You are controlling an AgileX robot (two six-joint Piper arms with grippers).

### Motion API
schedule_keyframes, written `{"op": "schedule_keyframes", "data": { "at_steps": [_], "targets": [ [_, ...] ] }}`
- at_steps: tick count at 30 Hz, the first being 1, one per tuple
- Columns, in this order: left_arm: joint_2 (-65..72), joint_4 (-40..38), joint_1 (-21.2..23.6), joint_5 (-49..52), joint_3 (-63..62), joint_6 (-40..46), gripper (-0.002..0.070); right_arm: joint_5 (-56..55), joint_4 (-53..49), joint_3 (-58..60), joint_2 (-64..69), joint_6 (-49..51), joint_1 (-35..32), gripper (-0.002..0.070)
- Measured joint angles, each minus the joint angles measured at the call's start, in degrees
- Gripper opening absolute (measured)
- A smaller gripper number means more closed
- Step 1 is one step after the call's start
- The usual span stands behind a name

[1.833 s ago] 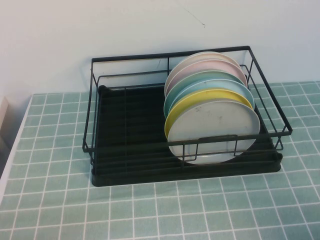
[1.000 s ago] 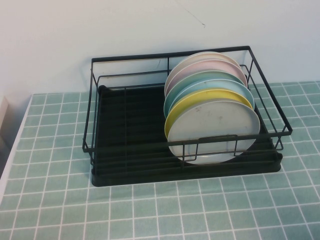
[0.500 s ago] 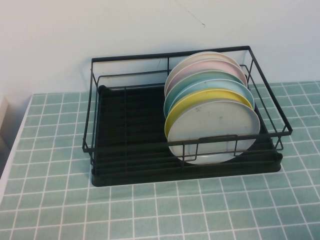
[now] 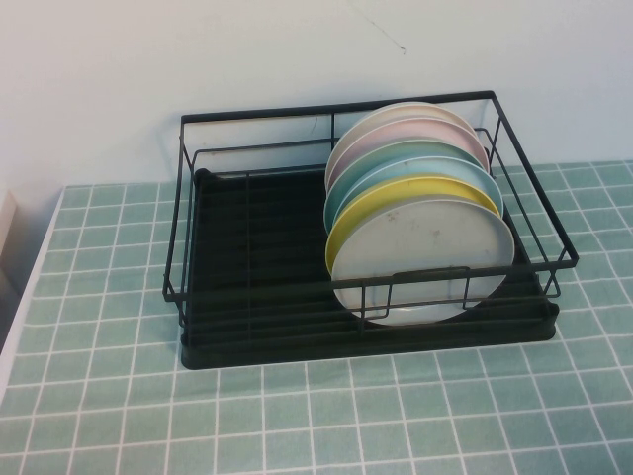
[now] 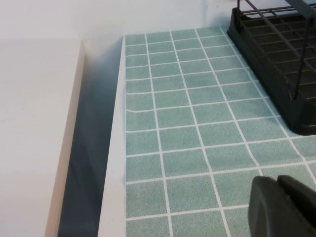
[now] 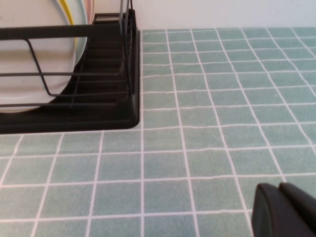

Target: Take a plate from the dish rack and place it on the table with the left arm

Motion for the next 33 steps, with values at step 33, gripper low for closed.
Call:
{"op": "schedule_keyframes", "data": {
  "at_steps": [33],
  "targets": [
    [0.0,3.24,0.0,-0.07,0.0,0.34,-0.0004,0.0,0.0,0.0,0.0,0.0,0.0,-0.0001]
  ]
}}
